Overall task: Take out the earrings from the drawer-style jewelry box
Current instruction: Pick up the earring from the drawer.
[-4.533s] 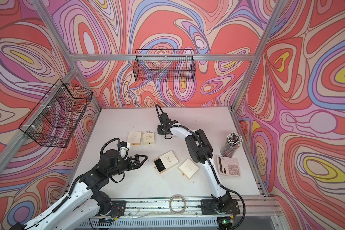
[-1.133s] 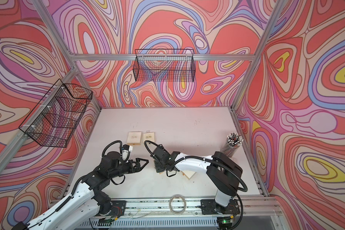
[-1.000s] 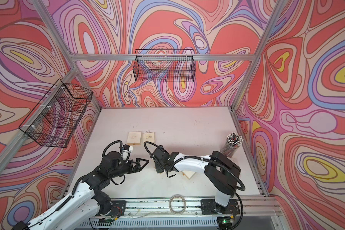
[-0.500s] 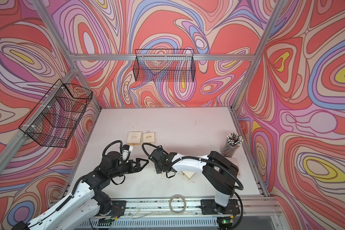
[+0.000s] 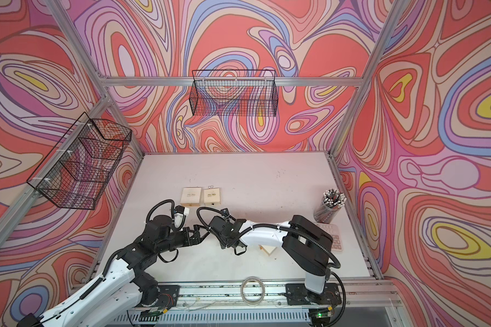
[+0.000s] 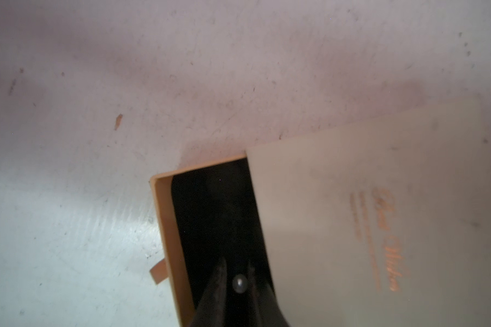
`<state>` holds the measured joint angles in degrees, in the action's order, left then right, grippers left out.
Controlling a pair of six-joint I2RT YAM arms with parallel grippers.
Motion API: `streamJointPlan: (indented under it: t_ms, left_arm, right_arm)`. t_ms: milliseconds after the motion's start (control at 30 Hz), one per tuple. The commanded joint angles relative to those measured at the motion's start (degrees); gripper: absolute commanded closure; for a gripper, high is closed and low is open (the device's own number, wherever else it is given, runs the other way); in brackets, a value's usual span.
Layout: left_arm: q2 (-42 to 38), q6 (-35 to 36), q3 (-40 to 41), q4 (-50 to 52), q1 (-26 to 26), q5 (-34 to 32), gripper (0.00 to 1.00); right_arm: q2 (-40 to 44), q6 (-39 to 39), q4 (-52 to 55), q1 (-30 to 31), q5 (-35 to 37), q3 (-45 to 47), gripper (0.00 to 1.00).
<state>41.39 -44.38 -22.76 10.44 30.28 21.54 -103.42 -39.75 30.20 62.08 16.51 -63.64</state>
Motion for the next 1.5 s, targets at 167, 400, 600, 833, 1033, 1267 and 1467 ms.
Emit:
streamJointPlan:
  t_ms: [167,400,600,833,1033,1267,1467]
  left_arm:
    - [0.1,-0.36,-0.07,-0.67,-0.4,-0.49,0.0]
    - [0.43,-0.36,-0.59,-0.64,-0.39,-0.51,0.0]
    - [0.85,-0.35,-0.97,-0.83,-0.34,-0.27,0.0]
    - [0.89,-0.36,-1.1,-0.85,-0.33,-0.32,0.0]
    - [1.15,-0.27,-1.31,-0.86,-0.4,-0.38,0.0]
    - [1.1,-0.27,-1.49,-0.68,-0.39,-0.36,0.0]
    - [0.9,-0.27,-1.39,-0.6,-0.39,-0.54,0.0]
  right_arm:
    - [0.33,-1.01,2.05,0.8,2.35,-0.57,0.93]
    - [2.17,-1.39,-1.05,0.85,-0.05,0.97,0.94]
    - [4.79,-1.41,-2.28,0.85,-1.34,1.42,0.95]
    - [5.46,-0.99,-2.79,0.85,-1.33,0.57,0.95]
    - [4.99,0.43,-2.74,0.45,0.36,-2.09,0.95]
    - [3.59,2.3,-3.89,-1.28,0.13,-5.13,0.96]
    - [2.88,4.95,-6.33,-6.31,-2.35,-6.94,0.96]
